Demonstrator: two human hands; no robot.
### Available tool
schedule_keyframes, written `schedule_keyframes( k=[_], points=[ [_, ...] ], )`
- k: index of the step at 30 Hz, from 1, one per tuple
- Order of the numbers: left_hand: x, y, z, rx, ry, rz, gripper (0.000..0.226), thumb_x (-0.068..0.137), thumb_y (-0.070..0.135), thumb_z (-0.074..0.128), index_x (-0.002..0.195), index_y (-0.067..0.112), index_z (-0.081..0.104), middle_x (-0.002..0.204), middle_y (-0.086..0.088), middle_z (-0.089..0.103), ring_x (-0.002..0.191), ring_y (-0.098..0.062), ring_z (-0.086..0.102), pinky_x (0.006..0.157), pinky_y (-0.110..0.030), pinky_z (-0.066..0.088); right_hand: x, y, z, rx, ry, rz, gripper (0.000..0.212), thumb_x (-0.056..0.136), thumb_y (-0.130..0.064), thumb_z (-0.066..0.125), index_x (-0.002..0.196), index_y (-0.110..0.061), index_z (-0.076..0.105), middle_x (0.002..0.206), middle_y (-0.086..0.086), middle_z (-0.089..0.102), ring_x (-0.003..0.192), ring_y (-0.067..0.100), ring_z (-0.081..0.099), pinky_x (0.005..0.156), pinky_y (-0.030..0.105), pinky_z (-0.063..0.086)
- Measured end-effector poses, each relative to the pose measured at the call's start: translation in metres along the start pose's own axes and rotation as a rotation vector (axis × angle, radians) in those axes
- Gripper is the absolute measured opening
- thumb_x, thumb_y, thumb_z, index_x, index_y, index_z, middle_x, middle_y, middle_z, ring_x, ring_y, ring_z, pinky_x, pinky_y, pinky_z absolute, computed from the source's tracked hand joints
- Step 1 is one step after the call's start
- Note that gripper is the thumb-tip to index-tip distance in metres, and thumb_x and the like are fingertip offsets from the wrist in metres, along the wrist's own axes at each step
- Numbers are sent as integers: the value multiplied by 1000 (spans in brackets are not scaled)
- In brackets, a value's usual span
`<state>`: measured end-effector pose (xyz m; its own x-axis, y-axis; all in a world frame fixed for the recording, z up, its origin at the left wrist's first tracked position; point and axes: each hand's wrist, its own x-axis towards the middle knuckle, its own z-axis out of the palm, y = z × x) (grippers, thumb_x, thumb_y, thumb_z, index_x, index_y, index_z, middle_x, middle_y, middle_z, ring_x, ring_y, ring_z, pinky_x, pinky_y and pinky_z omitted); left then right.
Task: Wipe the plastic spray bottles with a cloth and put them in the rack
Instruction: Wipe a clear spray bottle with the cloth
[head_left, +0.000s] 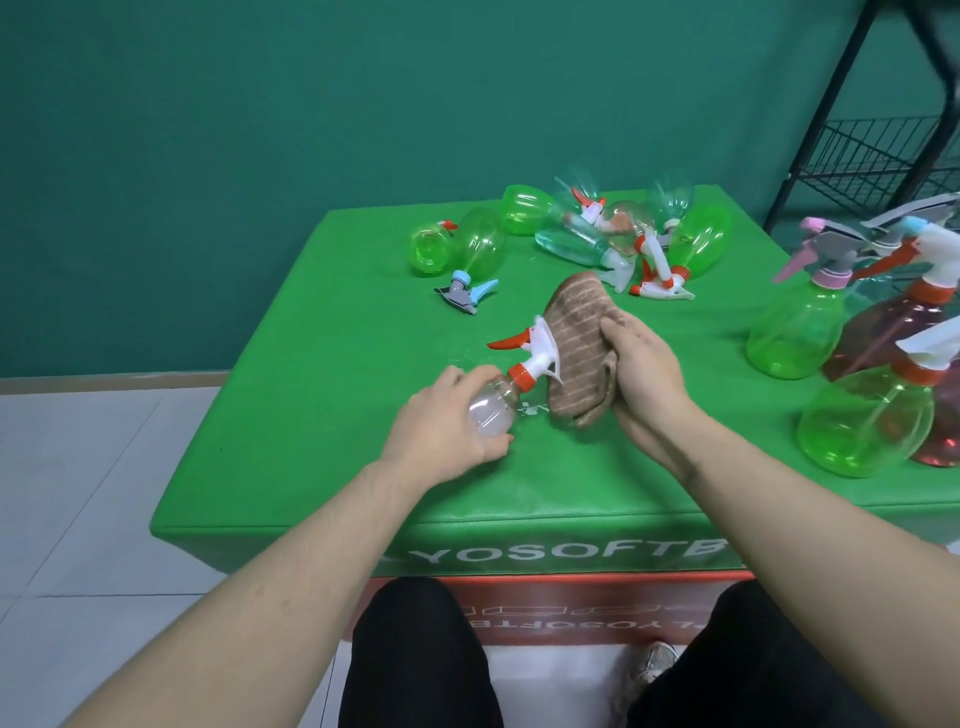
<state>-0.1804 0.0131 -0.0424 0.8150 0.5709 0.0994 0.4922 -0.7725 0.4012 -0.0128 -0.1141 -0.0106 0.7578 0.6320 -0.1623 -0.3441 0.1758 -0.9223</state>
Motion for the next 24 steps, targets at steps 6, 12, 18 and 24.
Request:
schedule_keyframes(
  k=[6, 12, 18, 24],
  points=[
    [-2, -1, 1, 33, 1, 43, 80, 79, 54, 75, 148, 37, 37, 119, 6, 49, 99, -15, 55, 83, -27, 46, 6, 3, 16, -434, -133, -237, 28, 103, -21, 55, 123, -39, 66, 110, -2, 74, 80, 9, 63, 63, 16, 47],
    [1, 0, 0, 24, -9, 35, 79, 78, 50, 76, 147, 39, 39, 121, 7, 49, 96, -13, 50, 79, -25, 40, 16, 28, 10, -887, -294, -426, 39, 103, -15, 56, 141, -20, 59, 153, -12, 45, 143, 4, 38, 114, 9, 23],
    [9, 3, 1, 54, -38, 29, 75, 78, 53, 74, 143, 41, 41, 115, 8, 52, 97, -16, 55, 77, -27, 42, 4, 45, -13, -1182, -336, -577, 40, 105, -18, 52, 145, -15, 55, 157, -3, 43, 154, 17, 20, 127, 43, 12],
    [6, 5, 6, 143, -5, 81, 70, 77, 55, 71, 138, 37, 42, 113, 5, 52, 98, -19, 56, 75, -30, 44, -4, 45, -21, -1448, -400, -738, 44, 104, -22, 50, 149, -20, 51, 155, -2, 47, 152, 23, 28, 126, 44, 15]
  ],
)
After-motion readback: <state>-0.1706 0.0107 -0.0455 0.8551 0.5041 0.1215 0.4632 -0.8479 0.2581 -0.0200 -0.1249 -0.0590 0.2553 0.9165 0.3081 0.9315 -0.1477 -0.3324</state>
